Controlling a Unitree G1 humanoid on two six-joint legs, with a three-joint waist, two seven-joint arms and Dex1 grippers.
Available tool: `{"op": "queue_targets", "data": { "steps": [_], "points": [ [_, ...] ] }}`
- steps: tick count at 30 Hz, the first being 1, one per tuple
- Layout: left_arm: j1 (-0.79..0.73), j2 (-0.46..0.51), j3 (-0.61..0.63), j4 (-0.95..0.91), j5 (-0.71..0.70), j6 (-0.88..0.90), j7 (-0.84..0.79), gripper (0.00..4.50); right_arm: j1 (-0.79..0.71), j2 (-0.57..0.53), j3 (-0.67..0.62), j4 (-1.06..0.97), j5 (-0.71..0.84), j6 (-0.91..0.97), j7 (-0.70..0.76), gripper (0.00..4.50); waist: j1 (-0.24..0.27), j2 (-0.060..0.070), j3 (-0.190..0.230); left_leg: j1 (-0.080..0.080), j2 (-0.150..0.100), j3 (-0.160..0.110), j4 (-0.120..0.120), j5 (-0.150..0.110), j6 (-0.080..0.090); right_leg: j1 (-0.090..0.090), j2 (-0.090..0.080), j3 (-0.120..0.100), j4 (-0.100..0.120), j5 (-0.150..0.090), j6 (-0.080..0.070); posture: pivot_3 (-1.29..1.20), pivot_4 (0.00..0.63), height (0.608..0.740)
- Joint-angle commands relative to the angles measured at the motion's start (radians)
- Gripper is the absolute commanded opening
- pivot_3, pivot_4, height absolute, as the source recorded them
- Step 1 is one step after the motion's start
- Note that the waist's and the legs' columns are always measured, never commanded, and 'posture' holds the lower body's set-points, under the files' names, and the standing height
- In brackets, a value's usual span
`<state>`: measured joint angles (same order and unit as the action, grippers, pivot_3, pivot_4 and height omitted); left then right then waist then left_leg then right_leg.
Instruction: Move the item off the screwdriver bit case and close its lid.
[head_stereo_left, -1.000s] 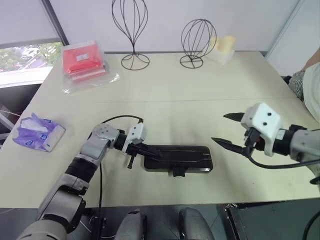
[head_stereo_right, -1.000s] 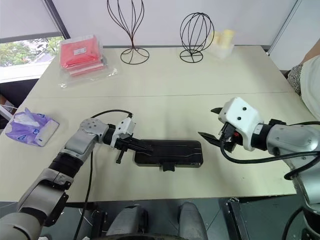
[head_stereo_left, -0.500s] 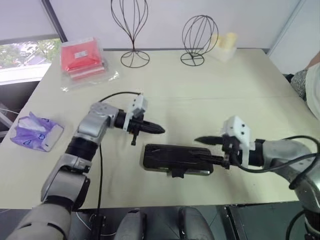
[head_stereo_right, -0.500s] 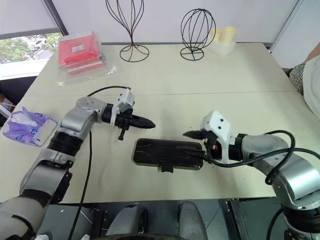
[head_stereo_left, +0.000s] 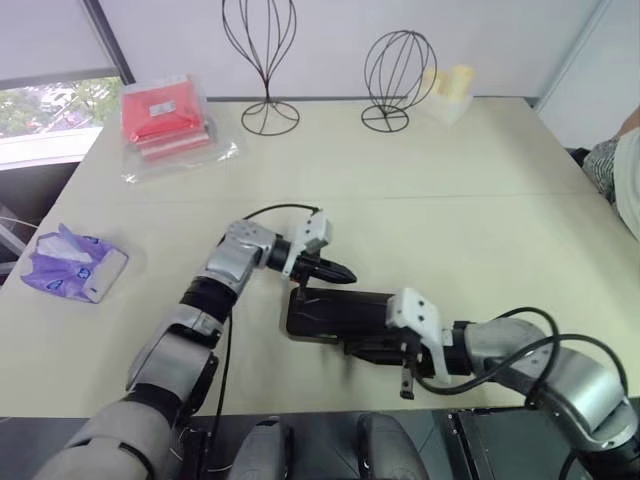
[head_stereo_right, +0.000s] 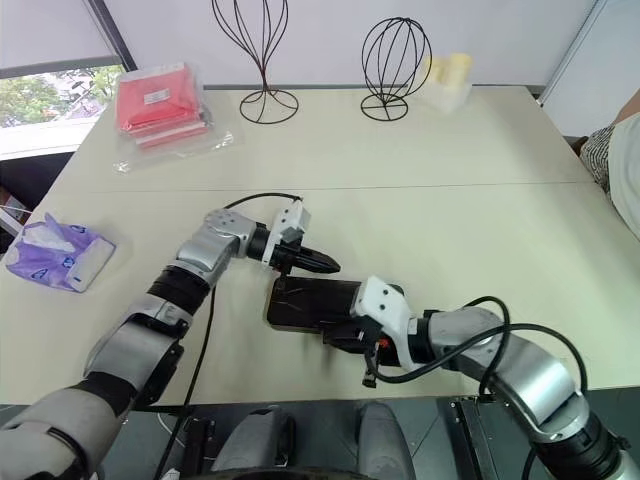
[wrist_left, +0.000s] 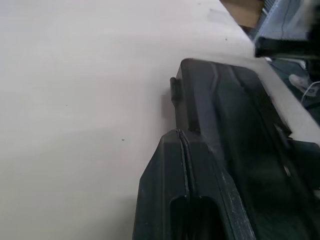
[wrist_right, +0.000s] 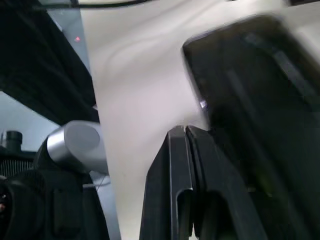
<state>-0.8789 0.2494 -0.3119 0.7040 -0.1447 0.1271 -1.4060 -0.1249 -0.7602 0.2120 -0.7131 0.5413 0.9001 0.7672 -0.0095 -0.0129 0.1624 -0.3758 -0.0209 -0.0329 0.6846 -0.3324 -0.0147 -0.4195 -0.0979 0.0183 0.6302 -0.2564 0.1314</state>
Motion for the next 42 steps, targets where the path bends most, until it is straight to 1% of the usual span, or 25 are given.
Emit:
{"op": "queue_targets", "data": {
  "steps": [1, 4, 9, 14, 23, 29, 37, 40, 42],
  "points": [
    [-0.021, -0.020, -0.006, 0.053, 0.044, -0.077, 0.030, 0.00, 0.007, 0.006, 0.022, 0.001, -0.054, -0.040, -0.039, 0.01, 0.000, 0.000, 0.000, 0.000, 0.000, 0.000, 0.000, 0.000, 0.000, 0.000, 0.000, 0.000, 0.000, 0.000, 0.000, 0.00, 0.150, 0.740],
    [-0.012, -0.034, -0.022, 0.093, 0.085, -0.141, 0.051, 0.00, 0.016, 0.005, 0.048, 0.025, -0.113, -0.068, -0.072, 0.01, 0.000, 0.000, 0.000, 0.001, 0.000, 0.000, 0.000, 0.000, 0.000, 0.000, 0.000, 0.000, 0.000, 0.000, 0.000, 0.00, 0.150, 0.740],
    [0.006, -0.057, -0.039, 0.133, 0.124, -0.206, 0.061, 0.00, 0.020, 0.020, 0.056, 0.048, -0.164, -0.087, -0.110, 0.01, 0.001, 0.000, 0.000, 0.001, 0.000, 0.000, 0.000, 0.000, 0.000, 0.000, 0.000, 0.000, 0.000, 0.000, 0.000, 0.00, 0.150, 0.740],
    [0.020, -0.071, -0.045, 0.142, 0.145, -0.241, 0.060, 0.00, 0.038, 0.015, 0.070, 0.046, -0.216, -0.107, -0.133, 0.01, 0.005, 0.000, -0.001, 0.003, 0.000, 0.000, 0.000, 0.000, 0.000, 0.005, 0.000, -0.001, -0.001, 0.000, 0.000, 0.00, 0.150, 0.740],
    [0.042, -0.068, -0.062, 0.153, 0.169, -0.282, 0.040, 0.00, 0.039, 0.009, 0.087, 0.038, -0.360, -0.180, -0.204, 0.01, 0.002, 0.000, -0.001, 0.004, 0.000, 0.000, 0.001, 0.000, 0.000, 0.006, 0.000, -0.001, -0.001, 0.000, 0.000, 0.00, 0.150, 0.740],
    [0.056, -0.066, -0.069, 0.155, 0.173, -0.292, 0.028, 0.00, 0.035, 0.018, 0.079, 0.039, -0.422, -0.226, -0.221, 0.01, 0.000, 0.001, -0.001, 0.005, 0.000, 0.000, 0.001, 0.000, 0.000, 0.006, 0.000, -0.001, -0.001, 0.000, 0.000, 0.00, 0.150, 0.740],
    [0.055, -0.066, -0.056, 0.151, 0.161, -0.276, 0.025, 0.00, 0.027, 0.039, 0.070, 0.046, -0.444, -0.238, -0.211, 0.01, -0.001, 0.001, -0.001, 0.005, 0.000, 0.000, 0.001, 0.000, 0.000, 0.006, 0.000, -0.002, 0.000, 0.000, 0.000, 0.00, 0.150, 0.740],
    [0.059, -0.056, -0.033, 0.120, 0.141, -0.251, 0.024, 0.00, 0.046, 0.033, 0.041, 0.017, -0.390, -0.204, -0.171, 0.01, -0.002, 0.001, -0.001, 0.004, 0.000, 0.000, 0.001, 0.000, 0.000, 0.006, 0.000, -0.002, 0.000, 0.000, 0.000, 0.00, 0.150, 0.740],
    [0.062, -0.036, -0.004, 0.070, 0.113, -0.207, 0.013, 0.00, 0.065, 0.017, -0.006, -0.024, -0.328, -0.164, -0.132, 0.01, -0.001, 0.001, -0.001, 0.004, 0.000, 0.000, 0.000, 0.000, 0.000, 0.006, 0.000, -0.002, 0.000, 0.000, 0.000, 0.00, 0.150, 0.740]
  ]
}}
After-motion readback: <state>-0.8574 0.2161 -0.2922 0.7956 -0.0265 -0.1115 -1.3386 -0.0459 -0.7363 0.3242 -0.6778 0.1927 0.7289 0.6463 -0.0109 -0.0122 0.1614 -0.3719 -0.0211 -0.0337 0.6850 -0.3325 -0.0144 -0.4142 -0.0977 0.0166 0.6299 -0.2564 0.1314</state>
